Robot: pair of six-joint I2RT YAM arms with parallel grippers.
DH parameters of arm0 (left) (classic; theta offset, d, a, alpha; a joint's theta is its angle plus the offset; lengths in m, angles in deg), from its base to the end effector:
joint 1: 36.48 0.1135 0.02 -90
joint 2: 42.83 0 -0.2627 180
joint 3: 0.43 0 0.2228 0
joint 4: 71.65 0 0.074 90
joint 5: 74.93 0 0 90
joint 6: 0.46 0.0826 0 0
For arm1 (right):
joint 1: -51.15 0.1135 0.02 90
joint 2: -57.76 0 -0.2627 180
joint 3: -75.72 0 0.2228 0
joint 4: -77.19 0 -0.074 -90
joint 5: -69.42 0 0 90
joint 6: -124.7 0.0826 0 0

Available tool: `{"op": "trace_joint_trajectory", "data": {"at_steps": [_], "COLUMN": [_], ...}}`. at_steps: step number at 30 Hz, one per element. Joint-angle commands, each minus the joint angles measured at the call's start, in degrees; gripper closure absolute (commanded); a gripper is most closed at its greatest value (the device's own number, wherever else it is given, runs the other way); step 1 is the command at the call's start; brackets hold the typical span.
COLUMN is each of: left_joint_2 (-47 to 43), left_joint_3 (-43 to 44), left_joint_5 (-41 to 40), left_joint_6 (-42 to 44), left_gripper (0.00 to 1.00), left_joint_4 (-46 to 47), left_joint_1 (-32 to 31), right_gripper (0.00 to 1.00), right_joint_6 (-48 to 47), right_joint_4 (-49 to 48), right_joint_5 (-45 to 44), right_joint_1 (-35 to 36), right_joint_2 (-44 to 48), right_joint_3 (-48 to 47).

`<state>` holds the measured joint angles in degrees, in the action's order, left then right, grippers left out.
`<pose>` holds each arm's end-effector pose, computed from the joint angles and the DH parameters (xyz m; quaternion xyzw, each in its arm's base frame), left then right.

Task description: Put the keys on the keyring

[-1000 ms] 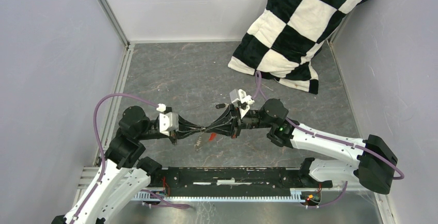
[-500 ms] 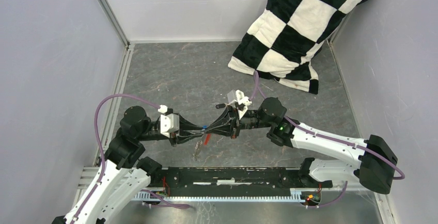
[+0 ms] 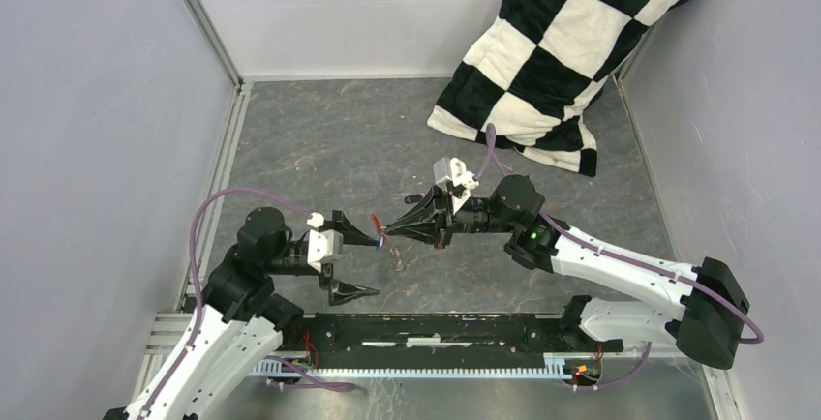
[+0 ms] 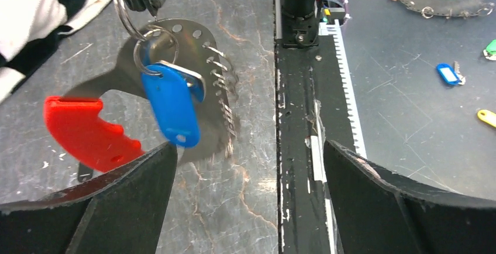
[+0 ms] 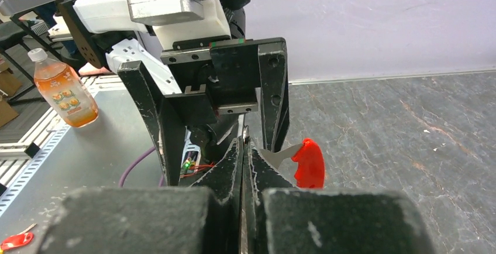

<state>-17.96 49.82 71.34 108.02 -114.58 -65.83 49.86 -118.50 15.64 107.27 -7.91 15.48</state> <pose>0.0511 -0.1075 0.2833 0.5431 0.5373 -0.4281 0.4828 0.1111 0.2530 0.3568 -0.4367 0.4873 0.5870 0.4767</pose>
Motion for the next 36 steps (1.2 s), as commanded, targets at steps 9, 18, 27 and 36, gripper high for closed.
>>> {"op": "trace_joint_trajectory", "data": {"at_steps": [9,18,27,36], "left_joint_2": [7.52,14.55,12.29,10.41], "left_joint_3": [-1.13,-1.42,-0.76,2.10], "left_joint_5": [-2.18,-10.16,-9.93,-5.27], "left_joint_6": [-7.26,-10.96,8.36,34.54], "left_gripper": [0.00,0.00,0.81,0.98], "left_joint_4": [11.70,20.06,13.09,1.27], "left_joint_1": [0.07,-0.19,-0.19,-0.19], "right_gripper": [0.99,0.99,0.99,0.53], "right_joint_6": [-0.30,0.01,-0.22,0.52], "right_joint_4": [-3.00,-4.19,-1.98,8.15], "right_joint_5": [-4.67,-8.28,-9.81,-11.29], "right_joint_1": [-0.18,-0.16,-0.26,-0.18], "right_joint_2": [-0.41,-0.53,1.41,5.23], "right_joint_3": [-4.60,-3.64,-3.06,-4.51]}}
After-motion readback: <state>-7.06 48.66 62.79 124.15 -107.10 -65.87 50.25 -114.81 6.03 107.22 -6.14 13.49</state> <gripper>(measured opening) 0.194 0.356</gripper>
